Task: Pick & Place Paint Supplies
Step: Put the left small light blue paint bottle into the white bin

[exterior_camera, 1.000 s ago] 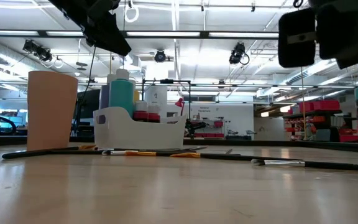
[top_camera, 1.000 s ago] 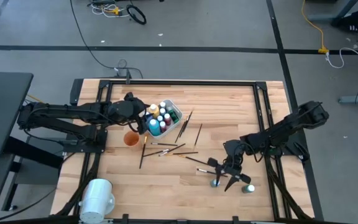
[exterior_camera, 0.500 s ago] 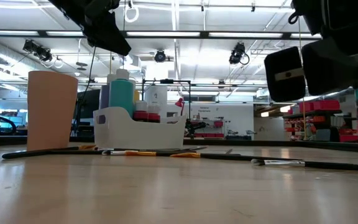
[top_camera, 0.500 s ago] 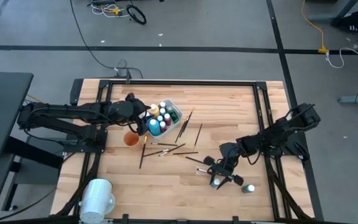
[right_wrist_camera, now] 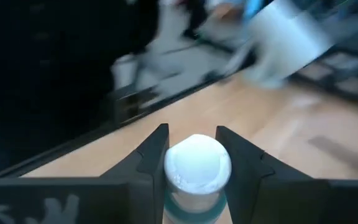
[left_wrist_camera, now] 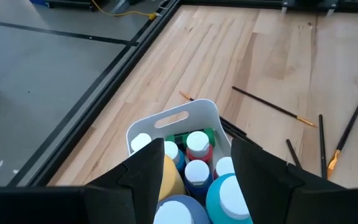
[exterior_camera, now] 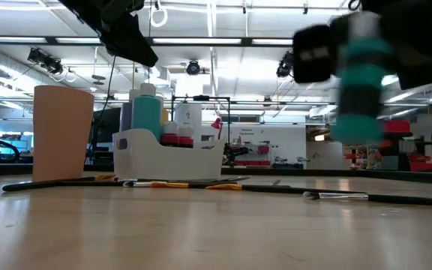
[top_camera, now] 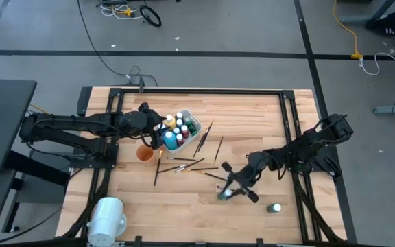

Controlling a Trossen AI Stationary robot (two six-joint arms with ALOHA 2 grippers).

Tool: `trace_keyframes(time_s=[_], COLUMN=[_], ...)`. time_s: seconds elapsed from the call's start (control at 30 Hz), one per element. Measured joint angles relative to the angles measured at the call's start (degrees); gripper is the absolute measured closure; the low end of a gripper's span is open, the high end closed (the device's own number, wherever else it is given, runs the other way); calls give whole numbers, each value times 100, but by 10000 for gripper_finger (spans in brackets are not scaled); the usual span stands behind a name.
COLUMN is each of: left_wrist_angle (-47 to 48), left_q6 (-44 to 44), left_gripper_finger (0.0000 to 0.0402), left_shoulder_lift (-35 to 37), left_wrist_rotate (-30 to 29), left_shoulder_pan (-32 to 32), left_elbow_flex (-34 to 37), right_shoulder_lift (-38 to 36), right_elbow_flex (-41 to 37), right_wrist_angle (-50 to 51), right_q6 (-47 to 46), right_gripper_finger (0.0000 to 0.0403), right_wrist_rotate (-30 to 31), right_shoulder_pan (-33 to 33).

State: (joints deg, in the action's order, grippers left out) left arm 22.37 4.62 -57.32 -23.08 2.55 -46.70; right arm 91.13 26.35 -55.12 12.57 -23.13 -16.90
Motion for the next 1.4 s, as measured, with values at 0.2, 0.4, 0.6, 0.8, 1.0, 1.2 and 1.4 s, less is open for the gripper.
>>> trace_keyframes(time_s=[0.2,0.4,0.6,0.8,1.0,1.2,1.4], left_wrist_angle=[-2,4,6,17,50,103,103], left_q6=[-205,-361,-461,-465,-461,-446,-461], left_gripper_finger=[205,205,205,205,205,205,205], left_shoulder_lift=[0,0,0,0,0,1,0], left_wrist_rotate=[-14,-16,-16,-16,5,23,6], left_shoulder_pan=[0,0,0,0,0,0,0], left_elbow_flex=[0,0,0,0,0,0,0], right_shoulder_lift=[0,0,298,1250,2001,2070,2090], right_elbow_flex=[258,1071,1871,2543,3009,3049,3045], right_wrist_angle=[-336,-224,718,867,1050,1085,1409], right_q6=[557,-69,-1027,-1266,-1218,-1238,-1620], right_gripper_finger=[289,290,289,290,290,291,291], right_wrist_rotate=[1895,3663,3777,3770,3828,3998,3704], right_shoulder_pan=[319,1012,1640,1924,2060,2175,2307])
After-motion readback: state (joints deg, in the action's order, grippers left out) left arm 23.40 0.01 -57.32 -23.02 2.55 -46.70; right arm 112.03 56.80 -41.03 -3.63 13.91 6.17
